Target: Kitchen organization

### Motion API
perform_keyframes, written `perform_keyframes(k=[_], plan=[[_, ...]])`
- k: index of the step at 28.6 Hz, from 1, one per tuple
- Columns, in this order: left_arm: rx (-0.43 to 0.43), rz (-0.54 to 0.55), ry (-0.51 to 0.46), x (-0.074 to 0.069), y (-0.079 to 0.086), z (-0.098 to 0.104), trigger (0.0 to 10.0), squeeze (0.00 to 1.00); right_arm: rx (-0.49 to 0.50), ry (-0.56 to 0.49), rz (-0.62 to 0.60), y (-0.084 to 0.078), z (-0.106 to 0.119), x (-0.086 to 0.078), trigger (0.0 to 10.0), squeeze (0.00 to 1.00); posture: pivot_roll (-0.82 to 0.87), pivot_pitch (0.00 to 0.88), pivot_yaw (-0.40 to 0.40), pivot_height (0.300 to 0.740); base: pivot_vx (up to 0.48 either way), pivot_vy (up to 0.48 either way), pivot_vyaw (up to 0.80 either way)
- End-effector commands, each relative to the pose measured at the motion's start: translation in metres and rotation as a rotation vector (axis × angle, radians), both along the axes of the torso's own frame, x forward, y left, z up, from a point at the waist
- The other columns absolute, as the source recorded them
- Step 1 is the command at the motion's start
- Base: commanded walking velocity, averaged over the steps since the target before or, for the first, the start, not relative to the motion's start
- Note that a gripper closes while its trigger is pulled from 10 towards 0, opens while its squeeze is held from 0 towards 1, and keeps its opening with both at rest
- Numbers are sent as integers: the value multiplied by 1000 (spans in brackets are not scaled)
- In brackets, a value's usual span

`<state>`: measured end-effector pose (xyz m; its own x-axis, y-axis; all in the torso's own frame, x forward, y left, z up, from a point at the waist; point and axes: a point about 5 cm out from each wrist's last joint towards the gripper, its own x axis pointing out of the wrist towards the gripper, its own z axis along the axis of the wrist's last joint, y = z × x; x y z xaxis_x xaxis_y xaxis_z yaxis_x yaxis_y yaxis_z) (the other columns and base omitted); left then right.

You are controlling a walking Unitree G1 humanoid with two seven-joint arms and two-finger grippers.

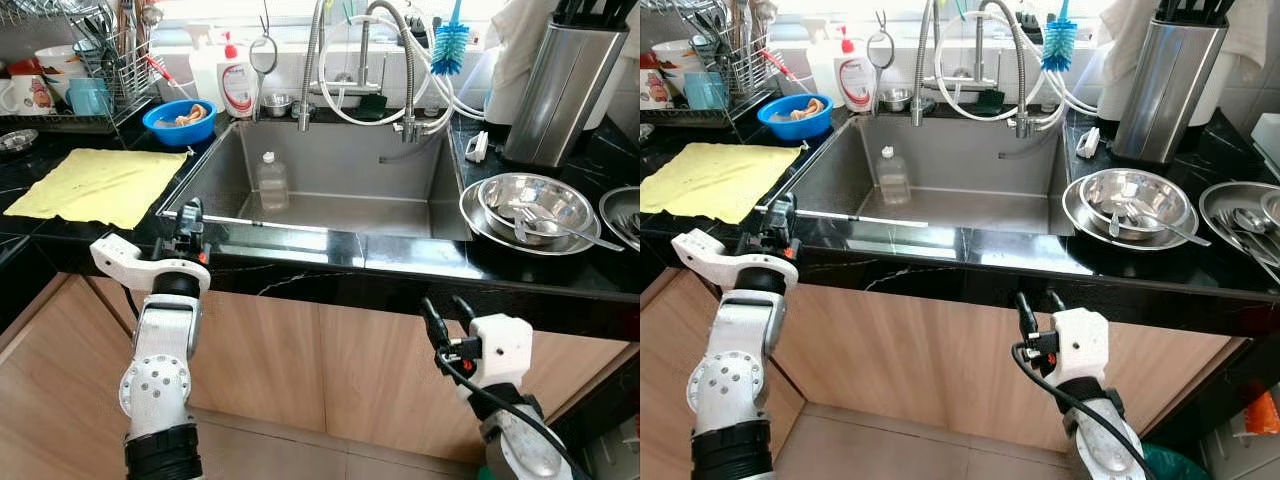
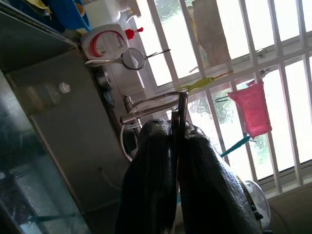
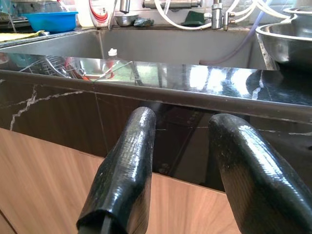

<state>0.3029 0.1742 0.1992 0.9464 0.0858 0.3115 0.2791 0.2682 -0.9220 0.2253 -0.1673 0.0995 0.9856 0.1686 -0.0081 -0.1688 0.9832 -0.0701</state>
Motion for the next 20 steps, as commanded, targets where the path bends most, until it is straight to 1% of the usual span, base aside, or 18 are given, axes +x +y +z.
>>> perform_keyframes(k=[1,2,3,5,6,7,10,12,18,20], plan=[[-41,1,-50,1,2,10,10000,0,-11,22,-27,-5,-8,-4,10000,0,-79,8,70,740,0,0,0],[-106,-8,-68,2,1,13,10000,0,-34,62,-47,-9,-21,-12,10000,0,-81,8,71,740,0,0,0],[-120,-11,-71,2,1,14,10000,0,-37,72,-49,-10,-24,-13,10000,0,-81,8,71,740,0,0,0],[-87,-28,-75,4,-3,15,10000,0,-30,97,-48,-9,-31,-17,10000,0,-79,13,71,740,0,0,0],[-82,-31,-75,4,-3,15,10000,0,-29,101,-47,-9,-32,-17,10000,0,-79,13,71,740,0,0,0],[-84,-31,-72,4,-4,14,10000,0,-13,123,-80,-13,-38,-18,10000,0,-79,13,71,740,0,0,0],[-74,-28,-65,3,-4,13,10000,0,2,141,-104,-16,-42,-19,10000,0,-79,13,71,740,0,0,0],[-62,-30,-49,3,-4,10,10000,0,-24,159,-96,-16,-48,-23,10000,0,-77,8,71,740,0,0,0],[-49,-40,-50,3,-5,9,10000,0,-23,128,-106,-16,-46,-20,10000,0,-76,0,74,740,0,0,0],[-45,-39,-48,3,-5,9,10000,0,-52,60,-87,-14,-34,-14,10000,0,-69,0,74,740,274,0,0]])
